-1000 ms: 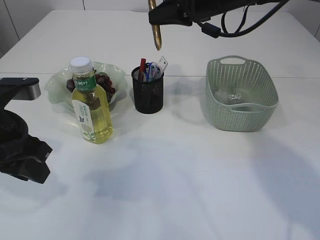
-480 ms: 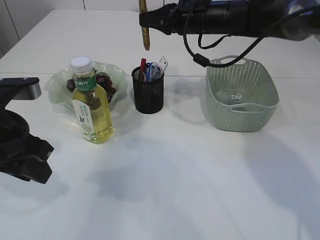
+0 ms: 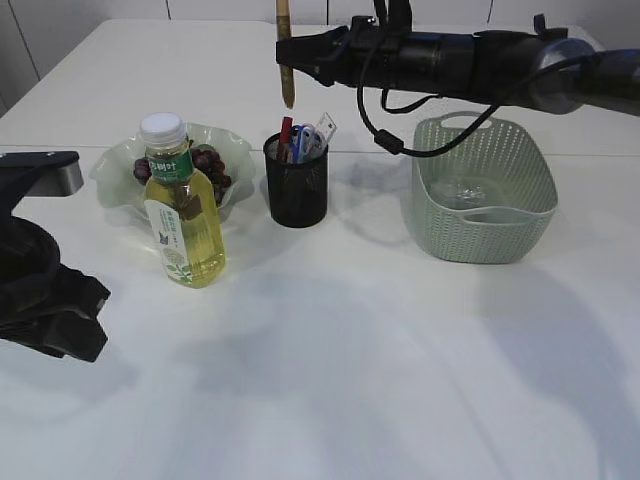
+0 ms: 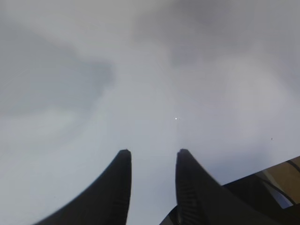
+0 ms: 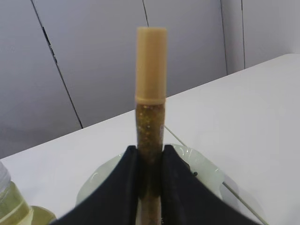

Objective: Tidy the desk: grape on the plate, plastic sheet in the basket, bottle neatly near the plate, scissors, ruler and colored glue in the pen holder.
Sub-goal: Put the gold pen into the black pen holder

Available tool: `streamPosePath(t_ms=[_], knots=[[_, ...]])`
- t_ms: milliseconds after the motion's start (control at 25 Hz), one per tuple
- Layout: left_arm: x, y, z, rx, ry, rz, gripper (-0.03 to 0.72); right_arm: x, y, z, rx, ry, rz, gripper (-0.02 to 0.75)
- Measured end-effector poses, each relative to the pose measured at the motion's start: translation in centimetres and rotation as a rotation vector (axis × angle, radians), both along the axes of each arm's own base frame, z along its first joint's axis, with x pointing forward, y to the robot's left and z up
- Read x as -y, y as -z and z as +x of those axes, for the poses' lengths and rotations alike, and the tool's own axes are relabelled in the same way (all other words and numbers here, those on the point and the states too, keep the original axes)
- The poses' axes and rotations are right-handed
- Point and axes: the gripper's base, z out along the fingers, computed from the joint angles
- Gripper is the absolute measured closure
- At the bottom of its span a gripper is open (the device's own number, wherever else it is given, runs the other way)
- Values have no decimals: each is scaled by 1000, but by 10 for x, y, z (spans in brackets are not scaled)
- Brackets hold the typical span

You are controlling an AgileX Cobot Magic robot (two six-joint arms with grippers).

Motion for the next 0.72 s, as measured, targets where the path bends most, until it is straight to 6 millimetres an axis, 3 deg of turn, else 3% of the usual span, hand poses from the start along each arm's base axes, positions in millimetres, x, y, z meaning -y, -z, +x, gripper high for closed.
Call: streamPosePath(t_ms=[200,400,720], knots=[[0,0,1,10,-2,-2,449,-1,15,2,-25,-14,3,603],[0,0,1,10,-2,-2,449,-2,17,1,-26,-23,-2,586],[0,0,1,10,-2,-3,449,-3,20,-2,-16,-65,-44,457]])
